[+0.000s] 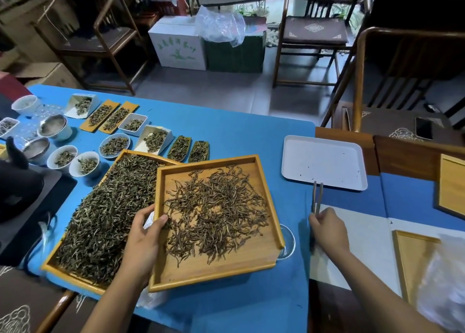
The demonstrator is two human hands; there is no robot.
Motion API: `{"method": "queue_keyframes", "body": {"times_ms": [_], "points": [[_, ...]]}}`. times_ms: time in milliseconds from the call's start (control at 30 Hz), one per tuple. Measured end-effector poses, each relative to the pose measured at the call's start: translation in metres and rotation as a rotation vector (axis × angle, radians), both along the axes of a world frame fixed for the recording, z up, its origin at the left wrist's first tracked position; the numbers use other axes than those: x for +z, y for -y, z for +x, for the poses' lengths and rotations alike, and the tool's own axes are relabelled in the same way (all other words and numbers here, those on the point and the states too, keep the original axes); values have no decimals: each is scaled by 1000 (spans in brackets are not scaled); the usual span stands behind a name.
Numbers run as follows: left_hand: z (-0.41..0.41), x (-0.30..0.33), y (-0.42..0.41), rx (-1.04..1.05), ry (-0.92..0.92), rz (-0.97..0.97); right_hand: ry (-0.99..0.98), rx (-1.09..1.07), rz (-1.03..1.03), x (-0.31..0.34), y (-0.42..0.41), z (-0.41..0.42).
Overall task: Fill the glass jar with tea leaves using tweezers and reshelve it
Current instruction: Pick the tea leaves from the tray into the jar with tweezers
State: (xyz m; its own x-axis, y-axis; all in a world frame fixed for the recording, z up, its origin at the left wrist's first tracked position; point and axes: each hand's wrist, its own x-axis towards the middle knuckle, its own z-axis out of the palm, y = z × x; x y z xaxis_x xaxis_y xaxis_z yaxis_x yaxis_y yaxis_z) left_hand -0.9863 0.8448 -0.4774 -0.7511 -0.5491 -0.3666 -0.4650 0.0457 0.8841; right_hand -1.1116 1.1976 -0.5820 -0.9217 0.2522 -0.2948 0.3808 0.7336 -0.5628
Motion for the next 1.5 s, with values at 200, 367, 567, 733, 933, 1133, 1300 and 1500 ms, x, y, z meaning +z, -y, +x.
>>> {"method": "queue_keyframes", "body": {"times_ms": [200, 367, 567, 733, 933, 1133, 1300, 1500], "points": [[-3, 5, -11, 13, -50, 9, -198, -56, -273, 55, -12, 45], [-10, 10, -24, 38, -140, 54, -353, 37, -324, 112, -4, 84], [-25, 7, -27, 53, -176, 80, -399, 224, -130, 146, 24, 122], [-53, 5, -9, -10, -171, 101, -439, 217, 26, 146, 45, 109], [-82, -5, 10, -105, -186, 85, -531, 249, 240, 134, 77, 83], [-95, -10, 12, -143, -219, 133, -505, 229, 255, 121, 80, 85], [-98, -14, 10, -151, -214, 121, -437, 229, 266, 118, 75, 96], [-101, -16, 11, -134, -194, 123, -366, 207, 246, 113, 64, 117]]}}
